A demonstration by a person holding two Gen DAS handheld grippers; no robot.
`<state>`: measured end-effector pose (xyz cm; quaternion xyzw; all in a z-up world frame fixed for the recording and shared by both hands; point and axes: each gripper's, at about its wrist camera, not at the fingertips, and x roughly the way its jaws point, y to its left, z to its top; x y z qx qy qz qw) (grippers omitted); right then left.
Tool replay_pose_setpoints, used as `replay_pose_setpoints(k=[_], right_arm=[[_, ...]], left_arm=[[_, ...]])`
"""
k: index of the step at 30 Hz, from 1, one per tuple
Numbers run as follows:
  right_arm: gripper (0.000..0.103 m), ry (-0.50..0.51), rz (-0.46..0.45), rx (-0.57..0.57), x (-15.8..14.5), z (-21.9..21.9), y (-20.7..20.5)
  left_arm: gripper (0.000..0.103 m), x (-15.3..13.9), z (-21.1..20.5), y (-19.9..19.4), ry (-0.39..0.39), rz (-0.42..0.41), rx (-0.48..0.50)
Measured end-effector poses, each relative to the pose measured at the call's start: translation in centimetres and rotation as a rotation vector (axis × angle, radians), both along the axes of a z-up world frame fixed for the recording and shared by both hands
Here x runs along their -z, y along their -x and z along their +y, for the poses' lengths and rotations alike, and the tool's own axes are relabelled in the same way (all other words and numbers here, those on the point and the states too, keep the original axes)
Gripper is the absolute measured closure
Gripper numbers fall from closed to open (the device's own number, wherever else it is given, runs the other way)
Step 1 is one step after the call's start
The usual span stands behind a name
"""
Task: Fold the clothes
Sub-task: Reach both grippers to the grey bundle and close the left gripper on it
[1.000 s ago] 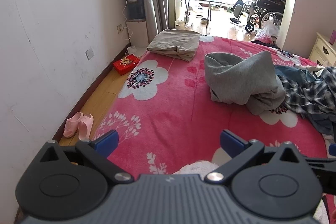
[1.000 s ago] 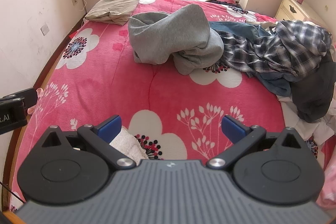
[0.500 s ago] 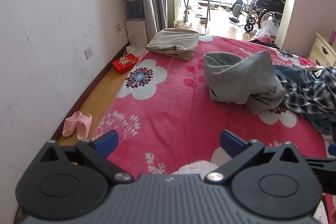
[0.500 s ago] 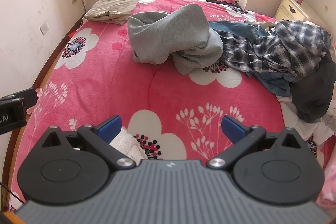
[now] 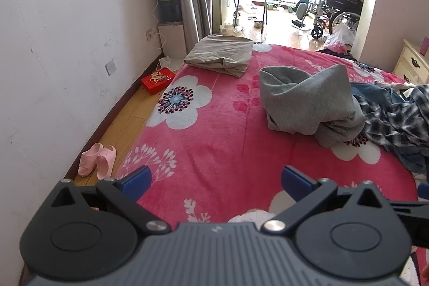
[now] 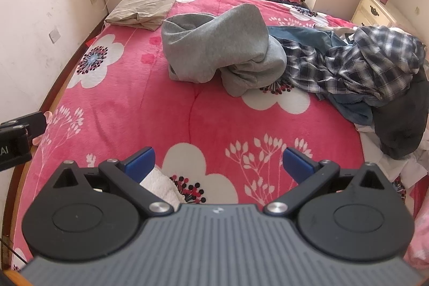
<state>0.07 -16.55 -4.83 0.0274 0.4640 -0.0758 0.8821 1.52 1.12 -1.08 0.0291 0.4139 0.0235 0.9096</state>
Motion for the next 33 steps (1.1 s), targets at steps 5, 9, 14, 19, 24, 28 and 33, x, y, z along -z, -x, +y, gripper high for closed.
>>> replay_pose_setpoints(k=[5, 9, 14, 19, 24, 28, 33], right_arm=[[0.001, -0.018, -0.011, 0.015, 1.2, -0.8, -1.1], [0.001, -0.051, -0.074, 0.076, 2.5, -3.7, -1.8], [0.001, -0.057, -0.127, 0.153, 5.1, -8.8, -3.4], [0.001, -0.072, -0.185, 0.151, 7.8, -14.3, -6.1], [0.001, -0.125, -0.199, 0.126, 11.2, -19.6, -12.1], [0.001, -0.181, -0.264, 0.170, 13.0, -23.6, -17.5], [0.001, -0.295, -0.296, 0.219, 15.2, -27.6, -24.2]], left_arm=[[0.000, 0.9, -0.7, -2.2, -0.014, 0.009, 0.018], [0.000, 2.3, -2.4, -5.4, 0.004, 0.010, 0.061], [0.000, 4.9, -6.5, -10.5, 0.074, 0.015, 0.186], [0.000, 7.7, -12.0, -16.3, 0.065, -0.010, 0.301], [0.000, 9.9, -17.6, -23.0, 0.063, -0.052, 0.412], [0.002, 10.9, -21.8, -28.3, 0.051, -0.096, 0.494], [0.011, 12.3, -26.2, -33.2, 0.008, -0.080, 0.590]])
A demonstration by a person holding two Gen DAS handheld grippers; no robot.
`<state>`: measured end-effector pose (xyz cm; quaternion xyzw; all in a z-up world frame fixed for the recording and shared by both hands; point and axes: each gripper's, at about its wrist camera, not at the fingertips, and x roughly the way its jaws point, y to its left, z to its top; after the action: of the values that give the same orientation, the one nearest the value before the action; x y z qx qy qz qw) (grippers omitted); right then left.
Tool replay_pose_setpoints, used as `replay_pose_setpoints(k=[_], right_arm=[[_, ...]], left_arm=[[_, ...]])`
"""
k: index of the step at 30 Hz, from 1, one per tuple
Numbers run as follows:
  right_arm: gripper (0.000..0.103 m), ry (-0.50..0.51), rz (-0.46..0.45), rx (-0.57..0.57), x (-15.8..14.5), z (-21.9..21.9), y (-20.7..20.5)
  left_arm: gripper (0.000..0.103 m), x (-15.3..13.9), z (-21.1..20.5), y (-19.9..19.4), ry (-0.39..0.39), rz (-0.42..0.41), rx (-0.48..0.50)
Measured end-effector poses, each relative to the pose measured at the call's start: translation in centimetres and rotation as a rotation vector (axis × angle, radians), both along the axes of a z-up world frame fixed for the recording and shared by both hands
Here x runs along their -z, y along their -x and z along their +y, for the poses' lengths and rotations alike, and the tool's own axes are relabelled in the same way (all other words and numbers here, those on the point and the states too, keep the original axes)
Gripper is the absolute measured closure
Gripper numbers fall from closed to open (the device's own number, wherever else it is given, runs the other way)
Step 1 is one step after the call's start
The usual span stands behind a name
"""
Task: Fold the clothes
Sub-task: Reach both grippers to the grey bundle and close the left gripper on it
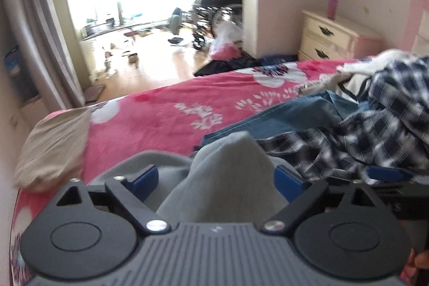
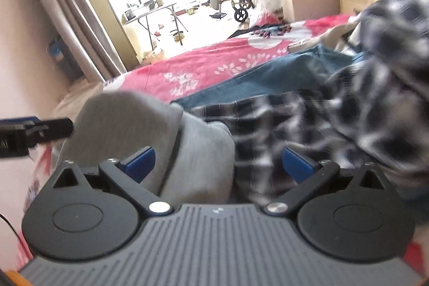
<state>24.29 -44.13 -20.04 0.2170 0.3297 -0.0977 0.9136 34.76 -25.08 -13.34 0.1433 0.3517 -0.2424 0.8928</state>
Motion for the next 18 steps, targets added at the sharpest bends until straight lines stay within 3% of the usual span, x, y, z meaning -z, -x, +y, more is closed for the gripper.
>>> replay_pose_setpoints(k=[3, 5, 8, 9, 10, 11, 14, 18], right_arm=[[0.001, -0.072, 0.034, 0.002, 1.7, -1.4, -2.9], [0.002, -0.130, 0.063, -0.011, 3.3, -2.2, -4.7], [0.004, -0.216, 0.117, -0.049, 6.1, -2.7, -7.0], [0.006, -0.245, 0.136, -0.063, 7.1, -2.8, -7.7], [0.016, -0.270, 0.163, -0.088, 7.8, -2.7, -8.1], [0.033, -0.286, 0.169, -0.109, 8.2, -2.4, -8.0], [0.061, -0.309, 0.161, -0.170, 8.3, -1.4, -7.3], [0.079, -0.279, 0.079, -0.257, 6.4, -0.3, -4.2]], left_arm=[[0.022, 1.9, -1.8, -2.0, -0.070, 0.033, 0.016], [0.043, 3.5, -2.5, -3.1, -0.114, 0.088, 0.023], [0.067, 5.5, -2.3, -3.5, -0.168, 0.167, 0.004], [0.069, 6.0, -2.1, -3.5, -0.178, 0.180, -0.010], [0.073, 6.1, -1.8, -3.2, -0.181, 0.186, -0.023], [0.077, 6.2, -1.5, -2.9, -0.186, 0.189, -0.037], [0.085, 6.0, -1.2, -0.4, -0.238, 0.167, -0.029], [0.091, 5.8, -1.3, 3.8, -0.327, 0.132, 0.015]])
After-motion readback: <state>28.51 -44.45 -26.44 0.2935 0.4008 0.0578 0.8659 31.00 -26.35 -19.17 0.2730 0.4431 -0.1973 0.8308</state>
